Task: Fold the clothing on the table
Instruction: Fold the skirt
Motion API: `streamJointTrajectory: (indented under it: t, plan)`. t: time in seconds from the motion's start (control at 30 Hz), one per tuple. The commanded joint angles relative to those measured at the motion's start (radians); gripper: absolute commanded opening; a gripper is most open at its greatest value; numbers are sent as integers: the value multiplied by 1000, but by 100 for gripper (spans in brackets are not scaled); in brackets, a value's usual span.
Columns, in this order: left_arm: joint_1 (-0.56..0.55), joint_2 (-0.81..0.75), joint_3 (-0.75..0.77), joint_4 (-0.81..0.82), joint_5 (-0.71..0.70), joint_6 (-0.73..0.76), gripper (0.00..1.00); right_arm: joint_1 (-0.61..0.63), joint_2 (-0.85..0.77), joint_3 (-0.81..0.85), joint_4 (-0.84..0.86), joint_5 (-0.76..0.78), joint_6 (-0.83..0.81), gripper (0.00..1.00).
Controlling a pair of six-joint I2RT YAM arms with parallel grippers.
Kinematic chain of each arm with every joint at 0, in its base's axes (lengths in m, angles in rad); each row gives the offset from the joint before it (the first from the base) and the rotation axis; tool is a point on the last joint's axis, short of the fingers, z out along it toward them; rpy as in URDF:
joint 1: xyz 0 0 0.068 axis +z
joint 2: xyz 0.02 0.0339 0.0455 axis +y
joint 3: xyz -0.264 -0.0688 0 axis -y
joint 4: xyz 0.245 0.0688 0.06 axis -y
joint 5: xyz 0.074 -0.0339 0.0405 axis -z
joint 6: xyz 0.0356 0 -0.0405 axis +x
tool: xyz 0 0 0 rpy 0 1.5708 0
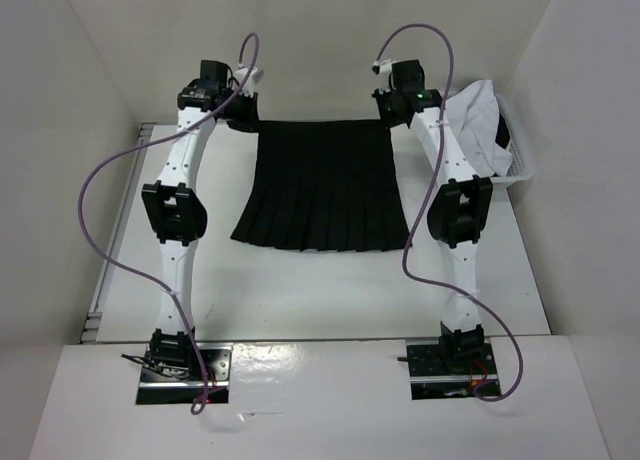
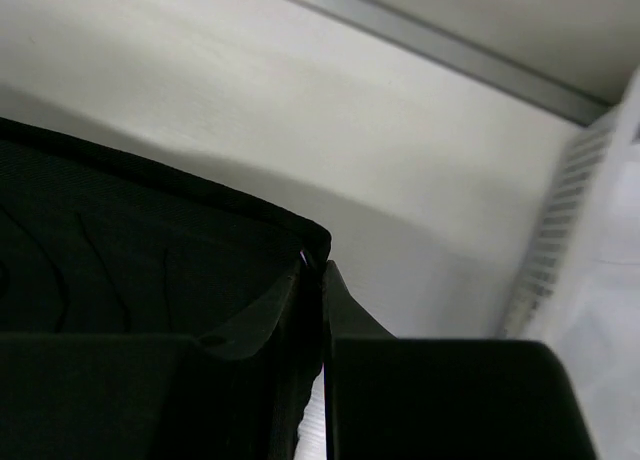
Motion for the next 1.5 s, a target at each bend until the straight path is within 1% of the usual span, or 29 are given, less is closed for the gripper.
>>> streamJointTrajectory:
  t: [0.0, 0.17, 0.33, 0.37, 0.4, 0.43, 0.5, 0.53, 0.57, 0.6, 0.63, 0.67, 0.73, 0.8, 0.9, 1.03, 1.07, 1.2, 1.37, 1.47]
  plan:
    - [30, -157, -8, -17, 6, -9, 0, 4, -136, 29, 53, 71, 6, 0]
    - [71, -193, -7, -118, 59, 35, 0, 4, -223, -37, 31, 3, -12, 0]
    - [108, -225, -7, -230, 111, 113, 0, 13, -368, -225, 56, -21, -75, 0]
    - [117, -234, -27, -244, 121, 141, 0, 13, -389, -294, 68, -21, -86, 0]
    - [117, -243, -47, -253, 130, 153, 0, 13, -407, -328, 88, -21, -95, 0]
    - [117, -274, -121, -254, 130, 165, 0, 13, -446, -363, 97, -21, -112, 0]
    - [128, -335, -258, -160, 130, 175, 0, 13, -498, -459, 125, -21, -126, 0]
    - [128, -425, -445, -105, 118, 175, 0, 13, -513, -517, 134, -21, -138, 0]
    - [128, -473, -544, 12, 89, 161, 0, 13, -527, -541, 143, -11, -138, 0]
    - [128, -520, -632, 67, 64, 147, 0, 13, -539, -563, 143, -10, -149, 0]
    - [116, -600, -706, 110, 43, 147, 0, 13, -562, -601, 154, -10, -149, 0]
    - [105, -629, -813, 162, 27, 147, 0, 13, -572, -620, 154, 0, -161, 0]
    - [105, -677, -876, 174, 18, 138, 0, 13, -590, -655, 183, 20, -172, 0]
    - [105, -696, -942, 184, 41, 138, 0, 13, -602, -695, 183, 40, -183, 0]
    - [105, -746, -1014, 201, 30, 150, 0, 13, -627, -735, 194, 51, -192, 0]
    - [105, -780, -1125, 224, 21, 172, 0, 13, -636, -785, 217, 74, -212, 0]
    - [105, -804, -1145, 224, 21, 181, 2, 13, -647, -795, 226, 74, -212, 0]
    - [96, -838, -1229, 243, 12, 181, 2, 13, -647, -831, 252, 115, -221, 0]
    - [96, -881, -1281, 253, 21, 202, 2, 22, -647, -832, 263, 125, -221, 0]
    - [87, -891, -1324, 253, 21, 213, 3, 35, -647, -879, 283, 166, -244, 0]
